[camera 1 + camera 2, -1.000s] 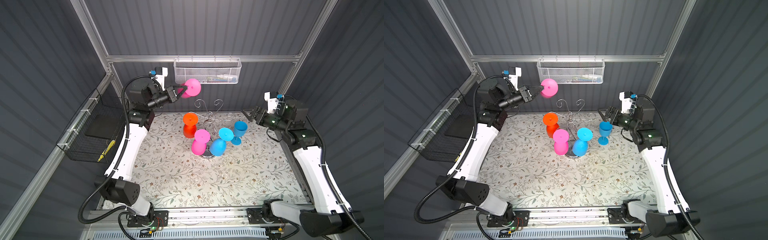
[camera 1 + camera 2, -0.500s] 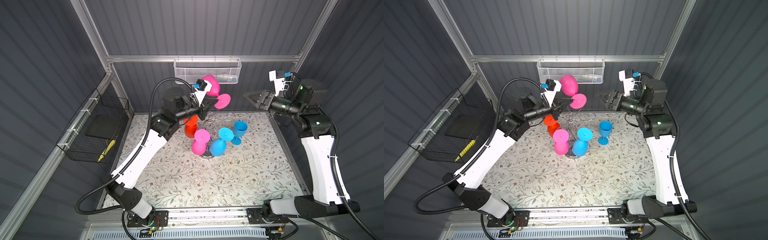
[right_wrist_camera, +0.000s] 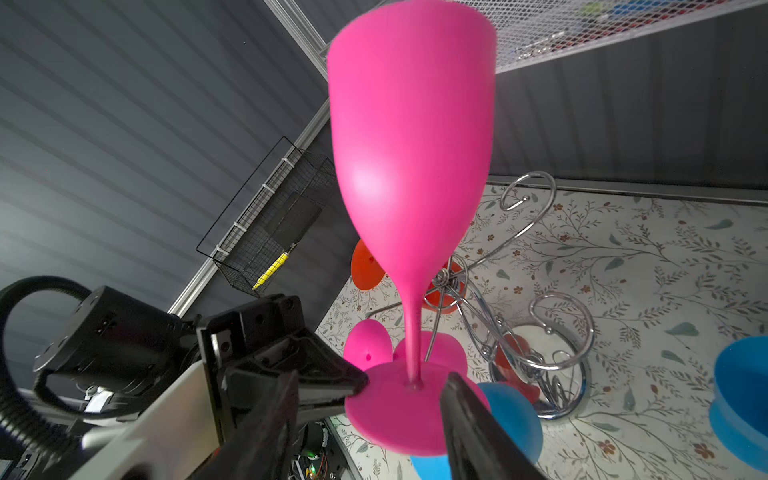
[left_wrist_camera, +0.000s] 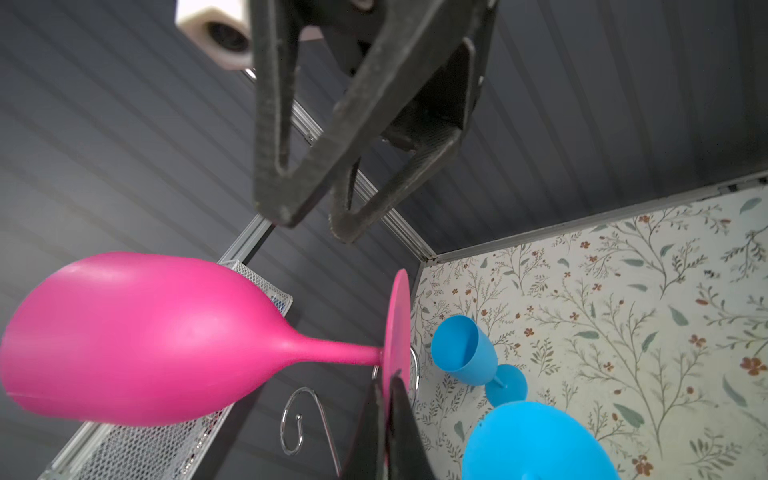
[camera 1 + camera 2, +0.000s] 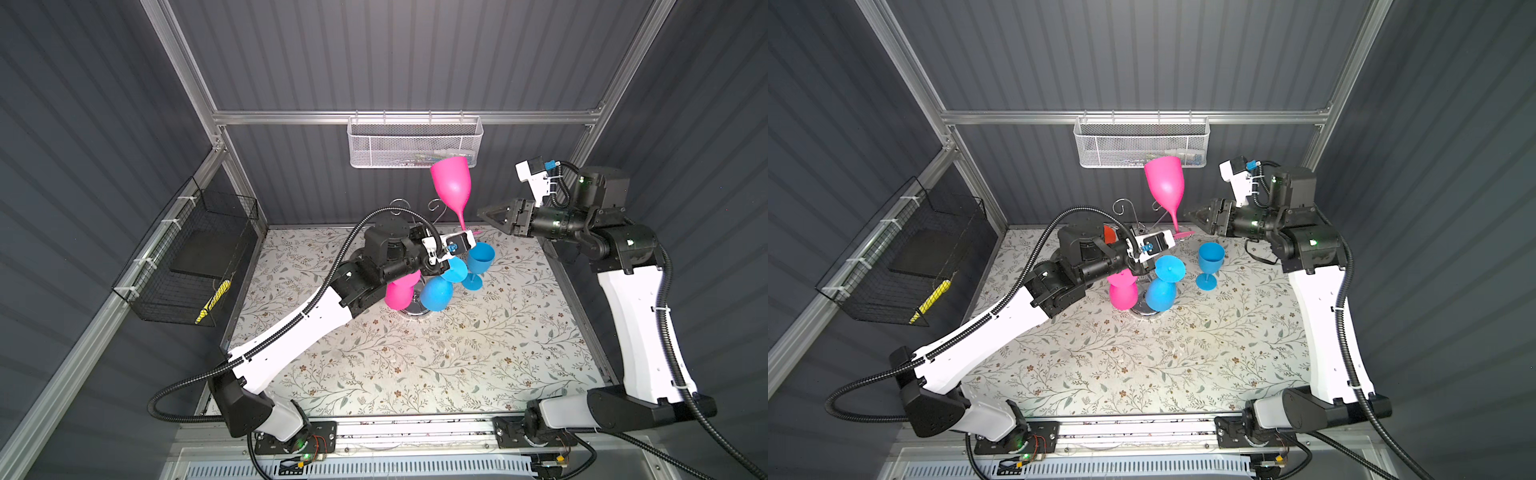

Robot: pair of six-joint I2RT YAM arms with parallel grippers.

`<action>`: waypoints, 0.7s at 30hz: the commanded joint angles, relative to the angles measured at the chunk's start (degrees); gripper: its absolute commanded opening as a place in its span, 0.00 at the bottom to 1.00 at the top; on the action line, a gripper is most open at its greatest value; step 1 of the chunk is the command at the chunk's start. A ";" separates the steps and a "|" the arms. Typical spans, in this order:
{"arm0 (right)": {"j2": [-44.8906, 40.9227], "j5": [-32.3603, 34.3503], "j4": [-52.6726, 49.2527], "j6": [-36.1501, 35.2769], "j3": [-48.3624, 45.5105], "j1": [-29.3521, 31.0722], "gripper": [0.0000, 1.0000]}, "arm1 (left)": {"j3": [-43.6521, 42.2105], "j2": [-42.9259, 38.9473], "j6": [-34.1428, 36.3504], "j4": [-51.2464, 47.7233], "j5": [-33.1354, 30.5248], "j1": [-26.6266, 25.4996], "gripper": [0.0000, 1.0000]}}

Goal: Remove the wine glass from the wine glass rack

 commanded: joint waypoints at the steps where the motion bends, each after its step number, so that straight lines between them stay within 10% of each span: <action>1: 0.02 2.78 -4.71 -3.61 0.94 1.60 0.55 | -2.47 -2.27 8.51 5.73 -2.71 -1.38 0.00; 21: -0.14 15.45 -7.52 -6.93 -0.48 7.67 0.42 | -2.96 -2.72 8.18 5.76 -2.34 -3.69 0.00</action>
